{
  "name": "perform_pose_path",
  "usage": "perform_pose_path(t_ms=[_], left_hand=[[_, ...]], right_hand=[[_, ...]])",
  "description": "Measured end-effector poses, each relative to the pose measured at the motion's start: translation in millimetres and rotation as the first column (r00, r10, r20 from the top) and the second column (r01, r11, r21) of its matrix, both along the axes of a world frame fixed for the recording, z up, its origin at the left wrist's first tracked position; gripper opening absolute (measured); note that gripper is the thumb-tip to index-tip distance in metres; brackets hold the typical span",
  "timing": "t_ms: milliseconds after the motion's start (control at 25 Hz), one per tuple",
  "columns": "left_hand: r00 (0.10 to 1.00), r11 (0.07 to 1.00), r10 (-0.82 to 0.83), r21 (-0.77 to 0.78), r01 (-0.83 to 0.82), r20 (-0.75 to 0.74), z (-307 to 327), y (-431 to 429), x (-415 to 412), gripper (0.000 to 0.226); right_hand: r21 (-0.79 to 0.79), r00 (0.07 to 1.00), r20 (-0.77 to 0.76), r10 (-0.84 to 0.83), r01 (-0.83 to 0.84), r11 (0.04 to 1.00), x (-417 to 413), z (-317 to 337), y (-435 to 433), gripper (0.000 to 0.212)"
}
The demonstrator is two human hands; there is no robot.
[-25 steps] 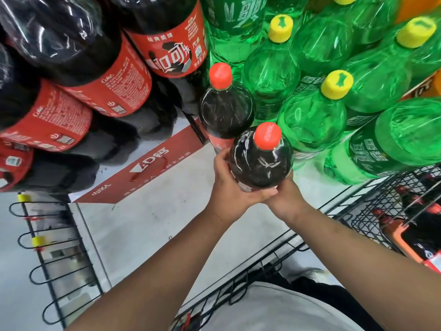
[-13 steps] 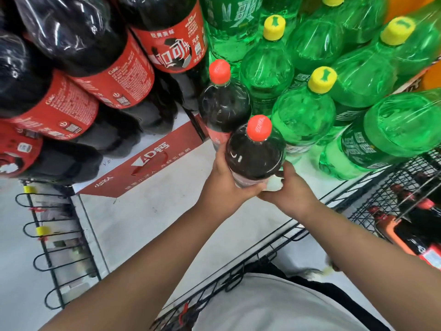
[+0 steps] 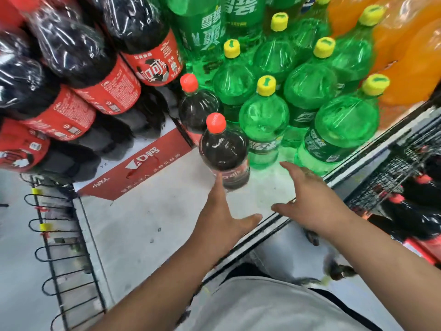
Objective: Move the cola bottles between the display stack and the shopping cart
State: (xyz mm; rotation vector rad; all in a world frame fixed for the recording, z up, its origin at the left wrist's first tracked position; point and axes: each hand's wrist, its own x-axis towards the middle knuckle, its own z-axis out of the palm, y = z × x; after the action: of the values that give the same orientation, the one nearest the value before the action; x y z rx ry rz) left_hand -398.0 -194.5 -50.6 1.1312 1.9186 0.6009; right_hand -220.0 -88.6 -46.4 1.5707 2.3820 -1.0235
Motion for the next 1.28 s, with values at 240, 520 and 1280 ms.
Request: perform_pose_path(t_ms=[240, 520, 1280], left_hand=[[0.893, 0.934, -0.347, -0.017, 0.358, -0.287, 19, 15, 67, 0.096], [0.741, 0.811, -0.533, 0.005, 0.585, -0.408, 39, 52, 155, 0.097], [0.434, 0.500, -0.777, -0.027, 0.866, -0.457, 51, 130, 371, 0.085]], right_hand=[[0.034, 0.999, 0.009, -0.033, 0.032, 0.999, 76, 28, -1, 0.099], [0.057, 0.983, 0.058, -0.174, 0.170, 0.984, 185, 48, -9, 0.099], [0.036, 0.799, 0.067, -0.598, 0.597, 0.802, 392, 41, -41, 0.098]])
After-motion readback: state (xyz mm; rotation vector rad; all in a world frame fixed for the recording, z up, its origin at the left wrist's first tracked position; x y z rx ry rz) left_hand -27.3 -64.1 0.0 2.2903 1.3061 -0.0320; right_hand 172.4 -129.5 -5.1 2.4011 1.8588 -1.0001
